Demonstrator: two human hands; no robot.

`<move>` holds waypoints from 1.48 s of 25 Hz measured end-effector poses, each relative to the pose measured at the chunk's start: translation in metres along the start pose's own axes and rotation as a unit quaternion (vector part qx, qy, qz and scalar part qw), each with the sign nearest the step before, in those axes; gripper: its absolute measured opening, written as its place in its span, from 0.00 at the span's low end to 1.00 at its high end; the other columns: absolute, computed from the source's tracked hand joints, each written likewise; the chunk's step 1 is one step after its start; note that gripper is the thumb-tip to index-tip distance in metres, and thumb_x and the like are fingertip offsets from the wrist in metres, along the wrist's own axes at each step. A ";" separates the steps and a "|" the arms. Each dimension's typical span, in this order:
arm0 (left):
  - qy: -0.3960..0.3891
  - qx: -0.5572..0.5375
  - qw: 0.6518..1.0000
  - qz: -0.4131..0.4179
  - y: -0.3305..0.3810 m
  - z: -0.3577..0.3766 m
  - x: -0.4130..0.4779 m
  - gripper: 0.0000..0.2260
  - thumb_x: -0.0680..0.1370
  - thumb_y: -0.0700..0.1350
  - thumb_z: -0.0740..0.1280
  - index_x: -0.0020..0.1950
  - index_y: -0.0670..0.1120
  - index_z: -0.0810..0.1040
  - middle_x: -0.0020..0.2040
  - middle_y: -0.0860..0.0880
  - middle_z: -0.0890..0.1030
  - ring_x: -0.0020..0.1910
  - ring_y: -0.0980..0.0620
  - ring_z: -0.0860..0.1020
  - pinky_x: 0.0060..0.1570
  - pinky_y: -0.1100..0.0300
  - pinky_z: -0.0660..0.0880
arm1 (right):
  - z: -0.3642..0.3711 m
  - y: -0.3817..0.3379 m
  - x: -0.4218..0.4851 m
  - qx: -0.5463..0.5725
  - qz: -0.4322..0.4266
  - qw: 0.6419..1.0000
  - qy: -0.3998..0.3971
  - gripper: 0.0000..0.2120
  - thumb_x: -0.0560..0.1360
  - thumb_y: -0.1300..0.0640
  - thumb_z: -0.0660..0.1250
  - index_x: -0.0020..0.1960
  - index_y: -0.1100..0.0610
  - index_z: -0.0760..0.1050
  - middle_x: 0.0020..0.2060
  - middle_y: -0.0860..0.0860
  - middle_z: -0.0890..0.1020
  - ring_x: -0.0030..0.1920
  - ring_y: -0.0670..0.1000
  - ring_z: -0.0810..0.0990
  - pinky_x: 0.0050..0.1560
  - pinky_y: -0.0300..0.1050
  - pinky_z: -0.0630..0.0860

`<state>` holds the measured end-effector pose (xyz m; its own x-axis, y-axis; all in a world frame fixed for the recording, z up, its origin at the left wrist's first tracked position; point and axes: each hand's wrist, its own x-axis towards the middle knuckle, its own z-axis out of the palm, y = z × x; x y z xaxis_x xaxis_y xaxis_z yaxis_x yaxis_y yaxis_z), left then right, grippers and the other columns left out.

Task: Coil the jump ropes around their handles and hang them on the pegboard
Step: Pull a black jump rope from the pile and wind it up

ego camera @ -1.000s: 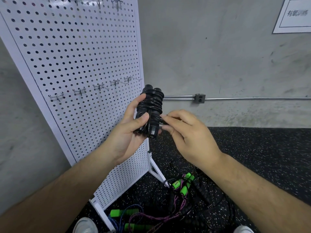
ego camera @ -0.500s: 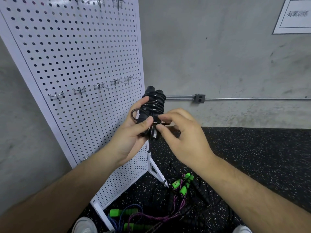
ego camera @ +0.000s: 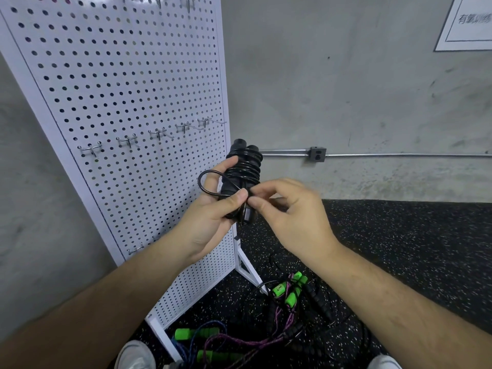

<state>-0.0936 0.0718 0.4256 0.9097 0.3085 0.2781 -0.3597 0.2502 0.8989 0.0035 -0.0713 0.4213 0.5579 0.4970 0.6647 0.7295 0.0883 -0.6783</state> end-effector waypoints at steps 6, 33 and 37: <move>-0.015 0.006 1.000 -0.023 -0.003 -0.002 -0.004 0.29 0.76 0.36 0.67 0.75 0.54 0.68 0.66 0.42 0.80 0.66 0.46 0.78 0.63 0.53 0.77 | 0.002 0.003 0.001 -0.056 -0.055 0.996 -0.037 0.03 0.77 0.63 0.71 0.48 0.57 0.82 0.43 0.46 0.80 0.48 0.45 0.79 0.49 0.38 0.75; 0.029 0.265 0.958 -0.105 -0.021 -0.037 -0.030 0.44 0.69 0.26 0.64 0.76 0.62 0.63 0.70 0.61 0.67 0.64 0.62 0.74 0.57 0.60 0.77 | 0.036 0.027 -0.016 0.134 0.308 0.934 -0.120 0.24 0.71 0.36 0.70 0.61 0.50 0.78 0.52 0.47 0.85 0.52 0.48 0.85 0.58 0.54 0.81; 0.075 0.329 0.936 -0.101 -0.036 -0.035 -0.045 0.25 0.79 0.35 0.66 0.70 0.59 0.72 0.65 0.57 0.76 0.54 0.58 0.82 0.61 0.54 0.79 | 0.039 0.038 -0.025 0.053 0.325 0.926 -0.184 0.23 0.71 0.48 0.78 0.60 0.55 0.76 0.53 0.48 0.85 0.52 0.47 0.85 0.60 0.50 0.80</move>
<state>-0.1286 0.0813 0.3693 0.8884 0.4531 0.0738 0.0669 -0.2870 0.9556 0.0017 -0.0469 0.3668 0.6784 0.7339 -0.0342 0.2335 -0.2594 -0.9371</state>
